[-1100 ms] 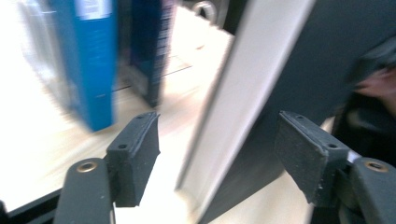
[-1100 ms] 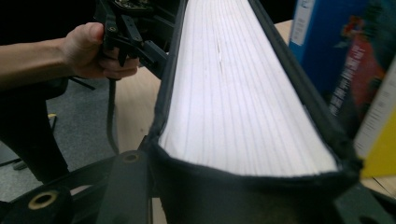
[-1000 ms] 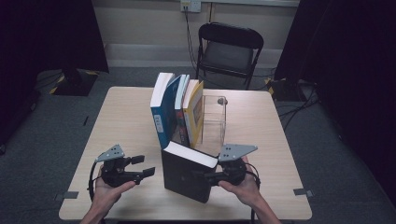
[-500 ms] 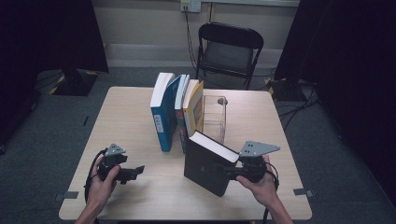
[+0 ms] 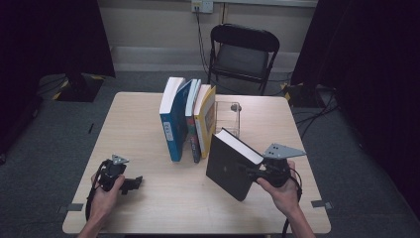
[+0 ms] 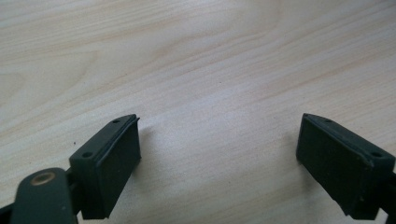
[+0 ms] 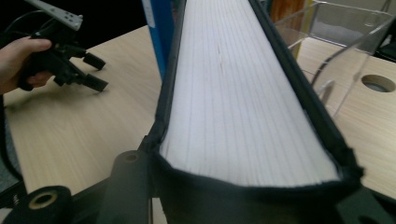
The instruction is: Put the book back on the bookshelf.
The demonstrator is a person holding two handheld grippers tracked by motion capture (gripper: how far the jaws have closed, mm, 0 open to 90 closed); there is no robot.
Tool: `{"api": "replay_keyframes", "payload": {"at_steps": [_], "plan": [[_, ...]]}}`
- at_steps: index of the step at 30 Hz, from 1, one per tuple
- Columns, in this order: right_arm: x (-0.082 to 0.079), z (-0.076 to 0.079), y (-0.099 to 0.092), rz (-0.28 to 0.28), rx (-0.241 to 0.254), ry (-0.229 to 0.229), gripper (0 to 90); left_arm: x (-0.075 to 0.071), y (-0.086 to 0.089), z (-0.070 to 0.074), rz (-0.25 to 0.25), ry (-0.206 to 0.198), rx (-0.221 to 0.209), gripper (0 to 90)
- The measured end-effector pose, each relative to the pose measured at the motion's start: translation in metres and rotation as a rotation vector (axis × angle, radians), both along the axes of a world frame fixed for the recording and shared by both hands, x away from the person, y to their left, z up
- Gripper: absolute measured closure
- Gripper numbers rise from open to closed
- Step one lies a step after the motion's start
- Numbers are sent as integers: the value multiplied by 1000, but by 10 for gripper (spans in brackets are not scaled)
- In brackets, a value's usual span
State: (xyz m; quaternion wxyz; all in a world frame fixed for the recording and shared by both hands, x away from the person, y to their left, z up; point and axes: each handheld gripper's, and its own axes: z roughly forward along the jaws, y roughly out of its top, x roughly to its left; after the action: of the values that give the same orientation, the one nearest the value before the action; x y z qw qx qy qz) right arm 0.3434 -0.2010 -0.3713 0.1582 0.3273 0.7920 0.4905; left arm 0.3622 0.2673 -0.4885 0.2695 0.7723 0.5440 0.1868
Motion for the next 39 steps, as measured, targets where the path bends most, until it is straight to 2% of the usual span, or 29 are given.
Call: {"api": "replay_keyframes", "payload": {"at_steps": [4,8,21,25,31,39], "plan": [[4,0,-2,-39,-2,0,530,0,0,-10,14,-71,-34,0],[8,1,-3,-81,-11,2,529,-1,0,-14,21,-112,-46,0],[18,0,16,-231,-14,-10,528,1,-1,-14,28,-115,-46,0],[18,2,18,-231,-26,12,523,1,-1,-14,29,-115,-46,0],[23,13,22,-214,-43,85,486,1,-1,-14,29,-115,-46,0],[35,31,29,-183,-133,158,479,1,-1,-14,28,-115,-45,0]]}}
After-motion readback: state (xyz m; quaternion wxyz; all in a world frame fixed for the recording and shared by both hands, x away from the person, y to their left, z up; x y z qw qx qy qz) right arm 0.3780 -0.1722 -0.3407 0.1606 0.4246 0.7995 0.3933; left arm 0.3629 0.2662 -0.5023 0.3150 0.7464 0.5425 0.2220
